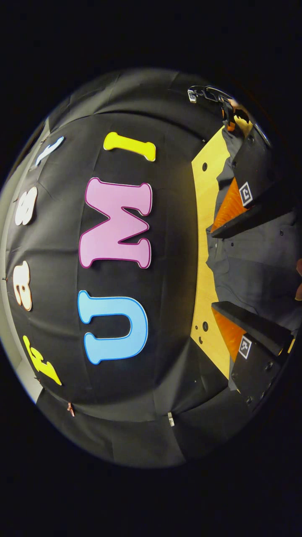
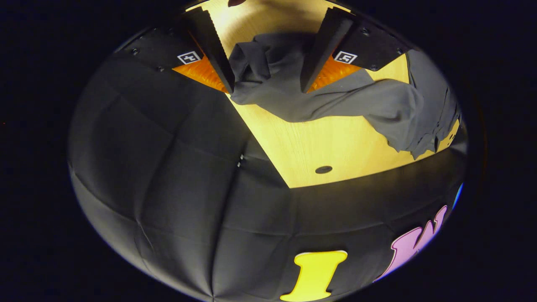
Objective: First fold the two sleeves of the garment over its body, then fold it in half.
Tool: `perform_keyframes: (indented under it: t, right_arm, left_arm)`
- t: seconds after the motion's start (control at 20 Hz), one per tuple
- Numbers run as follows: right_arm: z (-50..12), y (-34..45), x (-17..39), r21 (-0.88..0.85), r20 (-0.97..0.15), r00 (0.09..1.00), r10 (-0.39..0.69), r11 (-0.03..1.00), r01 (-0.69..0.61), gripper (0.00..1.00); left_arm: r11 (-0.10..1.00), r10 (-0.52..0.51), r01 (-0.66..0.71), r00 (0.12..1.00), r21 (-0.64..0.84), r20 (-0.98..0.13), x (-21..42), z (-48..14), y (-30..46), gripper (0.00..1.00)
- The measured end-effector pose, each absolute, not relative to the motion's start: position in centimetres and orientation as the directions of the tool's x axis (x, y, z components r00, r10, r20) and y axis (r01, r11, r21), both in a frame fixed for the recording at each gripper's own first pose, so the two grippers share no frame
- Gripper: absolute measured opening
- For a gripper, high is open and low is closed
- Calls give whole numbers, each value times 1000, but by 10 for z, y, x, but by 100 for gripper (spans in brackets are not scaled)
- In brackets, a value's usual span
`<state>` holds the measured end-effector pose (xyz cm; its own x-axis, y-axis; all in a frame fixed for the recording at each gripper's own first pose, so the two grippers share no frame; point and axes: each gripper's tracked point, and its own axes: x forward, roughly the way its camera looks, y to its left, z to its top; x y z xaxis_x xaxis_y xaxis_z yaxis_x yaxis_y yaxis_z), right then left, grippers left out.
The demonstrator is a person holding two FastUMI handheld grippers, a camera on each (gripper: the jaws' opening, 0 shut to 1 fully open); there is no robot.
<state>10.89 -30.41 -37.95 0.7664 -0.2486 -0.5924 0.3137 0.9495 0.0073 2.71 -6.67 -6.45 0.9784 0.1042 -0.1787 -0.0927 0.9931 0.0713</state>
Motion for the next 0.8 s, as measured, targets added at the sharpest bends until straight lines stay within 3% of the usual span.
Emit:
perform_keyframes:
  t: [0.2,0.3,0.35,0.5,0.55,0.8]
  right_arm:
    - [-391,-299,111,35,-625,749,-217,952,305,99]
    - [-385,-301,113,59,-624,752,-211,947,315,92]
    - [-384,-300,113,52,-619,761,-193,957,285,82]
    - [-387,-293,115,0,-617,758,-214,962,271,10]
    - [-383,-295,114,-8,-608,764,-216,964,267,5]
    - [-327,-286,99,-61,-494,829,-262,962,268,5]
  left_arm:
    - [991,124,-111,974,76,-189,27,-67,-65,96]
    - [990,127,-114,974,82,-188,26,-67,-63,96]
    - [990,127,-114,973,78,-191,27,-70,-62,96]
    - [992,118,-108,974,60,-195,26,-73,-60,96]
    - [993,115,-106,974,59,-193,25,-72,-58,96]
    - [994,95,-83,980,76,-174,19,-64,-42,96]
